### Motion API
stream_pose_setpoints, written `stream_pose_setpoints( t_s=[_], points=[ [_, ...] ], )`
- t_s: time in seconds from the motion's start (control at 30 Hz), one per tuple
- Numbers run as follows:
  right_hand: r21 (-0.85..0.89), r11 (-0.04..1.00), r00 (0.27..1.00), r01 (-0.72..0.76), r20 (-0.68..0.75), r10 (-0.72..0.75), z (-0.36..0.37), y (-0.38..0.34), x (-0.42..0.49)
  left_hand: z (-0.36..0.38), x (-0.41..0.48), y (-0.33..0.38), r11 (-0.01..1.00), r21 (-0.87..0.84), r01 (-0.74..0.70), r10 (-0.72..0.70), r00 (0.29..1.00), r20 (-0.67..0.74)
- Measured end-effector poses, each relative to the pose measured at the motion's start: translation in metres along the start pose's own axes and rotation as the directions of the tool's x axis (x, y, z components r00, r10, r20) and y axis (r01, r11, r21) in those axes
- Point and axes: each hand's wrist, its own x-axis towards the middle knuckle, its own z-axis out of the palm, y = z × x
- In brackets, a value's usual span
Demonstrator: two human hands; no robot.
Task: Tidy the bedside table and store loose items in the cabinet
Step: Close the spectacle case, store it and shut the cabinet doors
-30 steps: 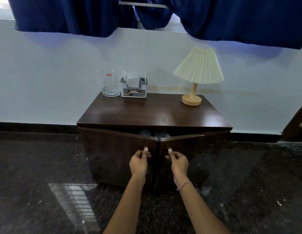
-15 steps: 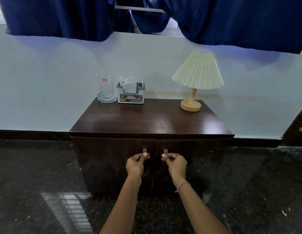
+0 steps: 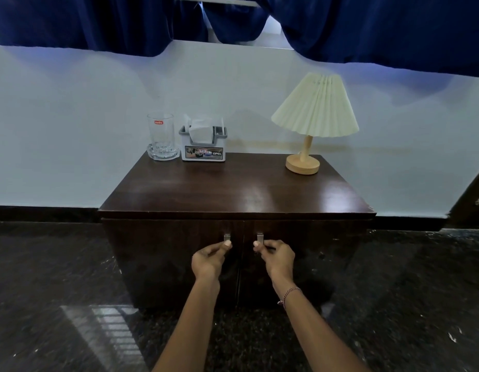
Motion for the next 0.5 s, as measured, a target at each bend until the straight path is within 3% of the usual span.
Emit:
stream_pose_setpoints(
  t_s=[0.23,0.37,0.5],
  points=[
    [0.070,0.995,0.996,-0.074,-0.047,0.077,0.001,0.000,0.001,0.004,0.002,0.001,0.978,-0.149,0.143,-0.158,0.982,-0.101],
    [0.094,0.984,0.982,-0.150,-0.103,0.159,0.001,-0.008,0.001,0.012,-0.001,0.003,0.978,0.118,0.171,-0.126,0.940,-0.318],
    [-0.007,0.980,0.967,-0.198,-0.164,0.194,0.001,-0.021,-0.001,0.016,-0.013,0.032,0.876,0.427,0.226,-0.056,0.925,-0.375]
  ],
)
